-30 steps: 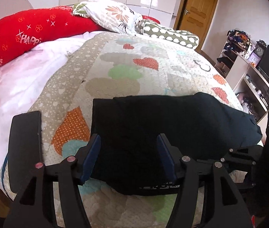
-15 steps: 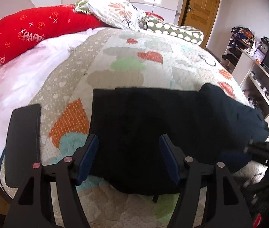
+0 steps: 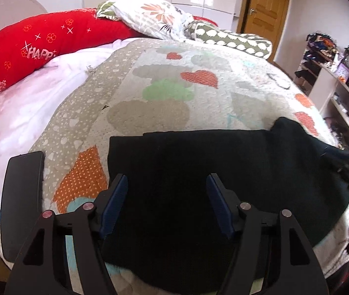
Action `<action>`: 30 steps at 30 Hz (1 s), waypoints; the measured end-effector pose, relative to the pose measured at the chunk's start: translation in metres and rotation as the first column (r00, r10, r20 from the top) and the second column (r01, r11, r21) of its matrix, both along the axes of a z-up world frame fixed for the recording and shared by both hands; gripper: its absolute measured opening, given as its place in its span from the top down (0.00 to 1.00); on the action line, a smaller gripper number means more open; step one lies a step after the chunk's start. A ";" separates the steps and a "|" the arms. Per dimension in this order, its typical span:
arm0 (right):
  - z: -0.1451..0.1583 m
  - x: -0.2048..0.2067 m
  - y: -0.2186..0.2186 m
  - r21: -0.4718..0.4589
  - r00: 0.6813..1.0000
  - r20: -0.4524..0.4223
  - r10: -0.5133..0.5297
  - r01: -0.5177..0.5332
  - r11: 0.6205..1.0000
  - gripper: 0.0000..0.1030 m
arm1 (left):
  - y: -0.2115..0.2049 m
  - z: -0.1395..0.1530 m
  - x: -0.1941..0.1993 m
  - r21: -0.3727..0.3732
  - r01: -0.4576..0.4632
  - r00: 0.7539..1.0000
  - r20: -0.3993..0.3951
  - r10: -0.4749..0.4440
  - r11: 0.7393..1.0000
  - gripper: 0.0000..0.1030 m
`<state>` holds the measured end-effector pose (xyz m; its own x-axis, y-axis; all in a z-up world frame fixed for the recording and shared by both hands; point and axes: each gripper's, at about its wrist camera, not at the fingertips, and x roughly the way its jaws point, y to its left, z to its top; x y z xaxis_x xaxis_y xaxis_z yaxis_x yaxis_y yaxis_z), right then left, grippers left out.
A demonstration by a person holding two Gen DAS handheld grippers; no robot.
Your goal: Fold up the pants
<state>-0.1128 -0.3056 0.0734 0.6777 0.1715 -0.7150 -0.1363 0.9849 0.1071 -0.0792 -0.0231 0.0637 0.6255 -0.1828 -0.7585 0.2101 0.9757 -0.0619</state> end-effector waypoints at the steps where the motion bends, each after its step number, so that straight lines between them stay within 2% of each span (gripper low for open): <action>1: -0.001 0.007 -0.002 -0.012 1.000 0.008 0.001 -0.001 1.000 0.37 | 0.000 -0.003 0.003 0.010 -0.013 1.000 -0.002 0.013 1.000 0.36; 4: -0.005 0.025 -0.001 -0.037 1.000 0.010 0.003 -0.003 0.999 0.36 | 0.004 -0.011 0.012 0.036 -0.063 0.998 -0.018 0.064 0.997 0.36; 6: -0.012 0.038 0.000 -0.052 1.000 0.002 0.007 -0.006 0.999 0.38 | 0.009 -0.016 0.017 0.010 -0.078 0.996 -0.044 0.079 0.997 0.36; 7: -0.017 0.045 0.000 -0.073 1.000 -0.013 0.001 -0.002 0.997 0.44 | 0.012 -0.018 0.019 -0.003 -0.084 0.995 -0.055 0.083 0.996 0.34; 8: -0.022 0.048 0.000 -0.111 0.999 -0.028 -0.027 0.024 0.994 0.64 | 0.014 -0.019 0.020 -0.010 -0.090 0.994 -0.061 0.089 0.996 0.33; 9: -0.028 0.054 -0.005 -0.141 0.997 -0.038 -0.064 0.058 0.988 0.72 | 0.015 -0.020 0.021 -0.011 -0.092 0.994 -0.061 0.092 0.996 0.30; 10: -0.031 0.057 -0.010 -0.142 0.995 -0.041 -0.089 0.082 0.986 0.74 | 0.015 -0.021 0.021 -0.013 -0.096 0.994 -0.058 0.095 0.995 0.28; 14: -0.039 0.061 -0.038 -0.044 0.985 -0.064 -0.158 0.156 0.987 0.73 | 0.022 -0.027 0.023 -0.045 -0.111 0.992 -0.072 0.108 0.993 0.23; 18: -0.024 0.043 -0.048 -0.032 0.980 -0.033 -0.195 0.194 0.980 0.68 | 0.019 -0.018 0.019 -0.033 -0.115 0.991 -0.067 0.112 0.993 0.24; 19: -0.019 0.035 -0.052 -0.028 0.979 -0.032 -0.203 0.202 0.979 0.66 | 0.018 -0.014 0.017 -0.031 -0.110 0.992 -0.058 0.108 0.993 0.24; 22: -0.007 0.000 -0.070 -0.006 0.969 -0.012 -0.246 0.246 0.969 0.51 | 0.012 -0.002 0.010 -0.052 -0.082 0.996 -0.038 0.080 0.995 0.24; 23: -0.005 -0.011 -0.076 -0.003 0.965 -0.004 -0.261 0.261 0.965 0.50 | 0.008 0.003 0.007 -0.054 -0.074 0.997 -0.029 0.073 0.996 0.24; 27: 0.008 -0.058 -0.115 -0.025 0.936 0.022 -0.352 0.353 0.935 0.50 | -0.014 0.022 -0.001 -0.043 -0.014 1.000 0.021 0.015 0.999 0.21; 29: 0.013 -0.077 -0.141 -0.045 0.906 0.045 -0.421 0.423 0.905 0.40 | -0.022 0.029 -0.003 -0.051 0.005 0.999 0.040 -0.003 0.999 0.20; 30: 0.014 -0.083 -0.152 -0.050 0.891 0.054 -0.450 0.453 0.890 0.38 | -0.024 0.032 -0.003 -0.058 0.012 0.999 0.041 -0.010 0.998 0.20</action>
<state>-0.1958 -0.4580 0.0871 0.6999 -0.2014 -0.6853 0.3217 0.9455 0.0507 -0.0821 -0.0474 0.0952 0.6533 -0.2331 -0.7204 0.2244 0.9683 -0.1098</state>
